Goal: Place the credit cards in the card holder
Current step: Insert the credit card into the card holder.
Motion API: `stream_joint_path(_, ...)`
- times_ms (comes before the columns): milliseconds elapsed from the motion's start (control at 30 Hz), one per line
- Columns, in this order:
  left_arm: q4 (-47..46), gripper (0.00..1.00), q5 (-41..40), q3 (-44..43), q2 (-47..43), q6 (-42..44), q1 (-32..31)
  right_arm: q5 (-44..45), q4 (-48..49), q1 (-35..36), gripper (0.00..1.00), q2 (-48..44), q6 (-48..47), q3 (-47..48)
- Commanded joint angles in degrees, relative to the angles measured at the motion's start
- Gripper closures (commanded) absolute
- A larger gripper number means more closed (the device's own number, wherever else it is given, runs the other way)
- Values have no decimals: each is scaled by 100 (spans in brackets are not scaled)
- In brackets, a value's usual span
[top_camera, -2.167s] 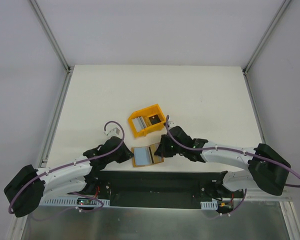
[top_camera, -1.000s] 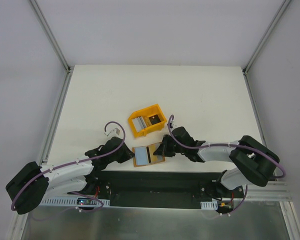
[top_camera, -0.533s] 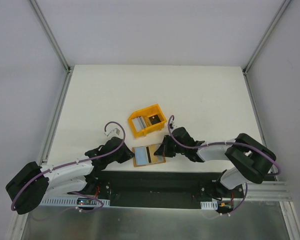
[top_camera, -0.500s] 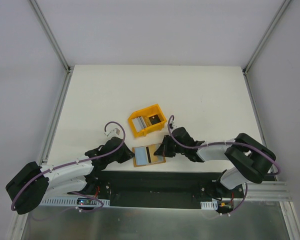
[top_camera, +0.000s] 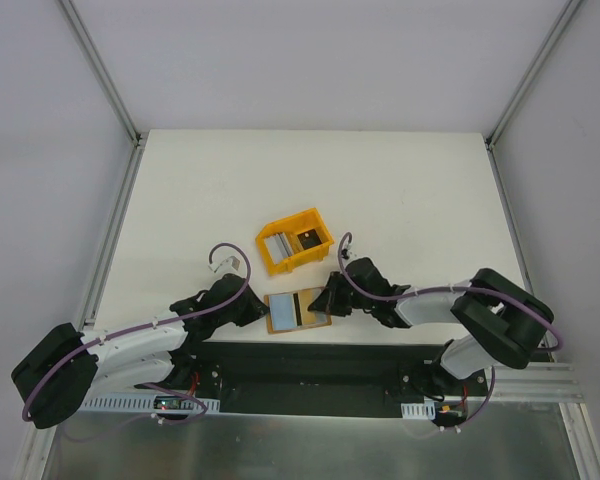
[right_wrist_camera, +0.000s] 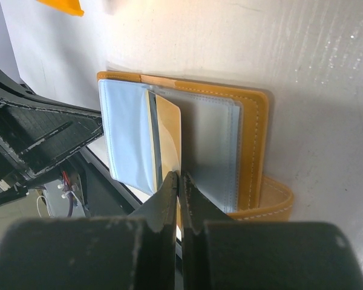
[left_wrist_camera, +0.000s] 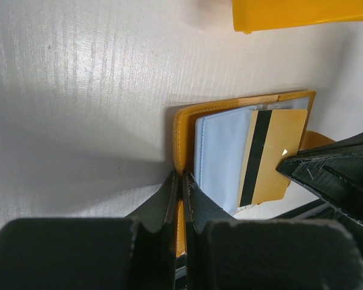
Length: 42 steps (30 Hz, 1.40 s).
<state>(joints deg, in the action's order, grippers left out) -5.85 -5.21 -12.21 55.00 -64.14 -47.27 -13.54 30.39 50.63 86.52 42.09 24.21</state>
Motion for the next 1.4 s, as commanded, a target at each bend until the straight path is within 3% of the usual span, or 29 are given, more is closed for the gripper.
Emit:
stream_joint_path(0,22,100,-129,131,11,-72,-20,562,-498,43,100,-223,115,-241)
stream_joint_path(167,13,100,-138,131,-7,-81,-20,739,-666,96,100,-416,212,-346)
stream_joint_path(700,-22,100,-112,140,10,-108,-20,264,-587,219,100,190,160,5)
stream_joint_path(1033,-22,100,-164,166,-42,-116,-28,493,-1184,193,99,-250,116,5)
stream_joint_path(1367,-13,100,-164,122,19,-90,-20,45,-1079,193,100,330,63,304)
